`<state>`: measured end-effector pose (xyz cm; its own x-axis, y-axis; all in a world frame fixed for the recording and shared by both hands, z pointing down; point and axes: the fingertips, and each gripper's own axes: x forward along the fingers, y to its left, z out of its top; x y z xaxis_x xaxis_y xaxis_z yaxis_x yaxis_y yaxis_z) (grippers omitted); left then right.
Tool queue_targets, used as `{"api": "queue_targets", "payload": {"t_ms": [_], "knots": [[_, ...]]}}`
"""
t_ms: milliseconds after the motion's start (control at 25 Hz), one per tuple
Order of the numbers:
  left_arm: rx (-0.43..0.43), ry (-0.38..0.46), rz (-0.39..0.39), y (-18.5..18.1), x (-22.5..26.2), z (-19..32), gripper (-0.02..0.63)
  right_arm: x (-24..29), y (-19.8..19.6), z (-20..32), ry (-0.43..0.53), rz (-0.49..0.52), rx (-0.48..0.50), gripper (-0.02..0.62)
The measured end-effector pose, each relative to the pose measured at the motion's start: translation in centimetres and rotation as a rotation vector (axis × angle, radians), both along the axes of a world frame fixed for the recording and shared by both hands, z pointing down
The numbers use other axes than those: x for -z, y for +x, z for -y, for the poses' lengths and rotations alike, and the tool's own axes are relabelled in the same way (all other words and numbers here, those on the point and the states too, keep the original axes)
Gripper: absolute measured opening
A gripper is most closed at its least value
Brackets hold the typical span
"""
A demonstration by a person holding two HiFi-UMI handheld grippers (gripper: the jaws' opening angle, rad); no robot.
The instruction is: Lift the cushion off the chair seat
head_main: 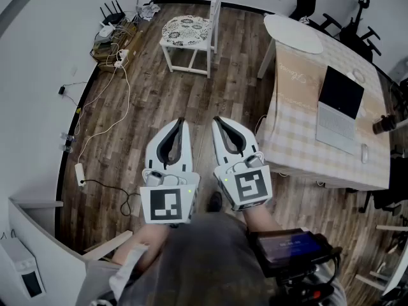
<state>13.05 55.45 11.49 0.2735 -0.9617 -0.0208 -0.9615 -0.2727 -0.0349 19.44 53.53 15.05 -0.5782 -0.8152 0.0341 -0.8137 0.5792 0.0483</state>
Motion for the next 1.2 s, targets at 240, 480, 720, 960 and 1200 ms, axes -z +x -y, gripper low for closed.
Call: {"api": "queue_targets", "payload": {"t_ms": [240,480,720,960,1200], "knots": [[0.019,-0.014,-0.008,1.0,-0.3,0.6,0.006,-0.1,1.0,0.7,0.006,0.004,0.018,0.002],[0.051,-0.033,0.013,0.7,-0.9,0.7,0.006,-1.1,0.8,1.1,-0.042,0.021,0.031,0.002],[0.070,-0.071,-0.002,0.1,-2.7,3.6,0.006,-2.7,0.9,4.0,-0.084,0.035,0.018,0.002],[0.046,-0.047,-0.036,-1.7,-2.7,9.5,0.006,-3.1,-0.5,9.2,-0.058,0.004,0.004,0.002],[0.005,-0.024,-0.061,-5.0,-1.9,16.2,0.006,-2.4,-3.8,15.7,-0.089,-0.016,-0.044,0.002]]}}
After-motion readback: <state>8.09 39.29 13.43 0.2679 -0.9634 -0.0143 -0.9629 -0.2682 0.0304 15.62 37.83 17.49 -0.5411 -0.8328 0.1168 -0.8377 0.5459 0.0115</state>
